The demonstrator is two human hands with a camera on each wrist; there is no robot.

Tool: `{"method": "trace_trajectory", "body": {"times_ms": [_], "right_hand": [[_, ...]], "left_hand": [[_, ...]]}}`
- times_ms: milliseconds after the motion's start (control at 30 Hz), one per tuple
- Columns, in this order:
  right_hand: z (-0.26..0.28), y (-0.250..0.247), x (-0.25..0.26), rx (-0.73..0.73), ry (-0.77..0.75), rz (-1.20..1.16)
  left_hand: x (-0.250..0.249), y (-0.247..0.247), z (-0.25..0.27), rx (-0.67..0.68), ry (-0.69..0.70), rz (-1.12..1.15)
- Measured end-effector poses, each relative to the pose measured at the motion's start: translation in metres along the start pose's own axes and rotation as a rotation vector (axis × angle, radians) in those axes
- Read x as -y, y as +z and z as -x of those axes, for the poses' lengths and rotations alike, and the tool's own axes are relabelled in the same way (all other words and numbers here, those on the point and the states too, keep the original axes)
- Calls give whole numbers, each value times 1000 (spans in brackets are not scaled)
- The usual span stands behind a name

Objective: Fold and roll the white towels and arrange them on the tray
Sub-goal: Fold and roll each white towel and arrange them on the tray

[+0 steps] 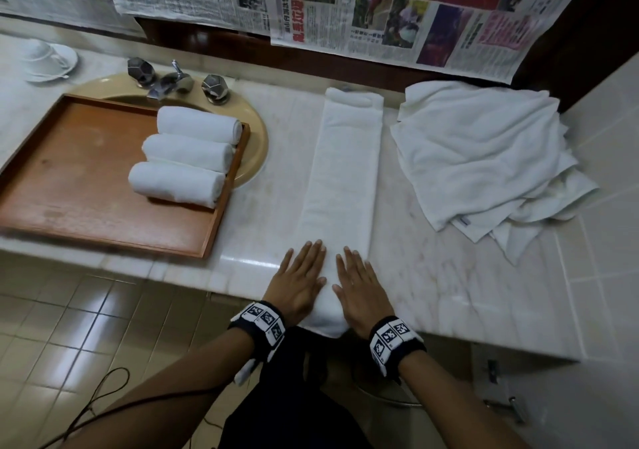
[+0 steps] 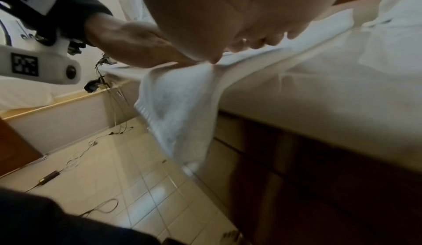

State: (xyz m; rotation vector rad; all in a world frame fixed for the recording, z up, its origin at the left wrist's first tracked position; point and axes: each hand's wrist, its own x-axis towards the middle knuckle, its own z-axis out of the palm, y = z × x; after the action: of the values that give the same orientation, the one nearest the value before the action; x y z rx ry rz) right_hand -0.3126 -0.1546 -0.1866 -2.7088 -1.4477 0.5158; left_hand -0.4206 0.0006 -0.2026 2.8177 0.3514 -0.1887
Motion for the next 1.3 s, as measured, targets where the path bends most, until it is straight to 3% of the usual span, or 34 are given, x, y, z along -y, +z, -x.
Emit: {"method": "trace_trajectory", "body": {"times_ms": [100, 333, 467, 700, 867, 1200, 1300], "right_hand": [[15, 9, -5, 24, -28, -7], [14, -3, -24, 15, 90, -23], [-20, -20, -25, -92, 138, -31], [-86, -43, -44, -62, 163, -66], [-102, -40, -57, 81, 127, 9], [-101, -45, -57, 143, 120, 29], [-101, -46, -59, 138, 118, 35]], "left_hand": [[3, 6, 15, 0, -19, -29], [25, -8, 30, 3, -45, 0], [4, -22, -23, -45, 2, 110], [-7, -29, -144, 27, -22, 126], [17, -24, -152, 47, 2, 23], [68, -58, -140, 123, -206, 17], [58, -76, -170, 88, -131, 15]]}}
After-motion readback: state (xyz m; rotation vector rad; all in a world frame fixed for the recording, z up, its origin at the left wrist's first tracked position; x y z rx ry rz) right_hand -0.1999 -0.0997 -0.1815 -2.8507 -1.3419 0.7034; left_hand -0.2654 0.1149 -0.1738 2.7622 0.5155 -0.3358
